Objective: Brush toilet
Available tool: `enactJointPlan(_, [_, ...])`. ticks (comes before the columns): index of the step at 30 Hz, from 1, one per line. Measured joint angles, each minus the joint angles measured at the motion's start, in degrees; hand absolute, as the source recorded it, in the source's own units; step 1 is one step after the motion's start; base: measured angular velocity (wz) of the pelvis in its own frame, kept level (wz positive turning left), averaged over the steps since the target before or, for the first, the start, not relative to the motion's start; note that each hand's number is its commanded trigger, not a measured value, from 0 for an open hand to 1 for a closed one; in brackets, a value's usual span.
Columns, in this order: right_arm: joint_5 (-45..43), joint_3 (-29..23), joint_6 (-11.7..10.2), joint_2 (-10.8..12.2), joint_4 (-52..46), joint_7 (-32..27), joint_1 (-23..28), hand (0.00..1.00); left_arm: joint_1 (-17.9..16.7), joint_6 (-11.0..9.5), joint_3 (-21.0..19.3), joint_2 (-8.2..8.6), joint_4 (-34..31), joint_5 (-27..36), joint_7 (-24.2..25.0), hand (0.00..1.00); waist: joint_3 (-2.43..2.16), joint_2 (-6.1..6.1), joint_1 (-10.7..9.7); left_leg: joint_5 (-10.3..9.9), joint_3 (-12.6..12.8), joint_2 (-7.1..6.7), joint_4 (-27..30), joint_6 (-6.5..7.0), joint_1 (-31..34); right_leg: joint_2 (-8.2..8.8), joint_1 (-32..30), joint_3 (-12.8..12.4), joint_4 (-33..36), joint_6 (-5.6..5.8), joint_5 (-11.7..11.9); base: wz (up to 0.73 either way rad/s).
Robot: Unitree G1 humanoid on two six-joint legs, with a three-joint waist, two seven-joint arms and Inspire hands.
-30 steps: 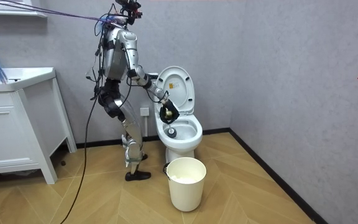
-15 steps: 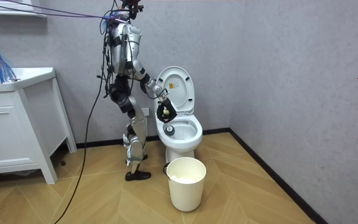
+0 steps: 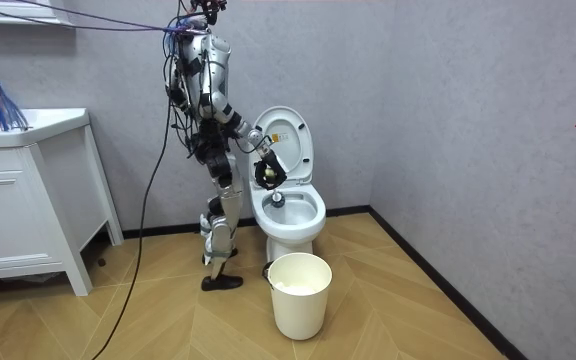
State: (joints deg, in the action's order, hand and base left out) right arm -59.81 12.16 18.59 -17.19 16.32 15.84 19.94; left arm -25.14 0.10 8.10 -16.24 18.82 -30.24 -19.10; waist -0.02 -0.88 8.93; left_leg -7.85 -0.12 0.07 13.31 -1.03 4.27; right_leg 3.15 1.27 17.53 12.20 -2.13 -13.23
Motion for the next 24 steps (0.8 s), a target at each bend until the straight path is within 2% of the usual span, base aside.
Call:
enactJointPlan(3, [1.4,0.0,0.0,0.2,0.0,0.0,0.5,1.0,-0.8,1.7,-0.6,0.0,5.9,3.8,1.4,0.0,0.04,-0.21,0.0,0.0,1.1,0.24,-0.1,-0.01,-1.1,-0.14,0.8,-0.6,-0.4,-0.05,0.0,-0.12])
enactJointPlan(4, [1.5,-0.1,-0.3,0.5,0.4,0.0,0.7,1.0,-1.5,2.5,-1.0,0.07,8.7,3.8,2.1,0.0,-0.08,-0.43,-0.3,0.0,1.4,0.25,-0.2,-0.01,-1.4,-0.14,1.2,-0.9,-0.5,-0.08,0.0,-0.11])
enactJointPlan(6, [1.5,-0.8,-0.4,1.4,1.0,0.0,0.6,1.0,-1.6,3.6,-1.4,0.43,12.6,4.2,3.2,0.0,-0.02,-0.7,-0.7,-0.1,1.6,0.23,-0.2,-0.06,-2.0,-0.15,1.7,-1.1,-0.6,-0.08,-0.1,-0.02])
enactJointPlan(9, [1.5,-2.2,-0.8,2.4,1.3,-0.2,0.6,1.0,-0.7,4.6,-3.8,2.43,19.4,6.0,6.1,0.0,0.02,-0.75,-0.8,-0.1,1.9,0.28,-0.3,-0.07,-2.4,-0.22,1.8,-1.7,-0.4,-0.07,-0.2,-0.04])
enactJointPlan(11, [3.2,-2.4,-1.2,2.3,1.6,-0.9,0.7,1.0,-0.1,4.9,-4.3,2.95,23.1,8.6,7.4,0.0,0.11,-0.69,-0.9,-0.4,2.5,0.41,-0.7,-0.01,-3.1,-0.28,2.2,-2.2,-0.4,0.02,-0.2,-0.1])
enactJointPlan(15, [6.4,-3.2,-1.7,2.5,3.7,-1.5,0.7,1.0,0.7,5.2,-7.1,4.66,27.4,12.3,8.2,0.0,0.52,-0.8,-1.0,-1.4,3.1,0.64,-1.1,0.13,-4.4,-0.47,2.8,-3.3,-0.4,0.36,-0.3,-0.14])
enactJointPlan(16, [8.1,-3.9,-2.0,2.8,4.8,-2.1,0.6,1.0,1.2,6.1,-7.8,4.92,27.8,12.8,8.6,0.0,0.32,-0.58,-1.0,-1.8,3.4,0.75,-1.5,0.15,-4.8,-0.58,2.8,-3.7,-0.4,0.5,-0.2,-0.18])
enactJointPlan(18, [10.5,-4.9,-2.6,3.6,6.5,-3.5,0.5,1.0,1.3,6.9,-8.1,5.04,28.0,13.3,8.7,0.0,0.25,-0.81,-1.1,-1.9,4.8,0.88,-2.0,0.3,-5.7,-0.6,2.9,-4.8,-0.4,0.68,0.0,-0.28])
enactJointPlan(22, [20.6,-8.1,-5.1,5.4,9.0,-8.1,0.4,1.0,3.3,7.8,-9.3,5.72,28.6,13.2,10.2,0.0,0.31,-0.86,-4.0,-2.4,6.0,0.8,-2.0,0.67,-6.0,-0.56,2.9,-6.2,-0.5,1.08,0.2,-0.17])
enactJointPlan(24, [26.2,-9.0,-6.6,6.6,10.2,-10.4,0.1,1.0,4.9,7.8,-9.3,5.73,29.7,13.3,10.6,0.0,0.32,-0.83,-4.5,-2.8,6.9,0.94,-2.0,0.74,-6.1,-0.83,2.8,-7.0,-0.5,1.18,0.3,-0.26])
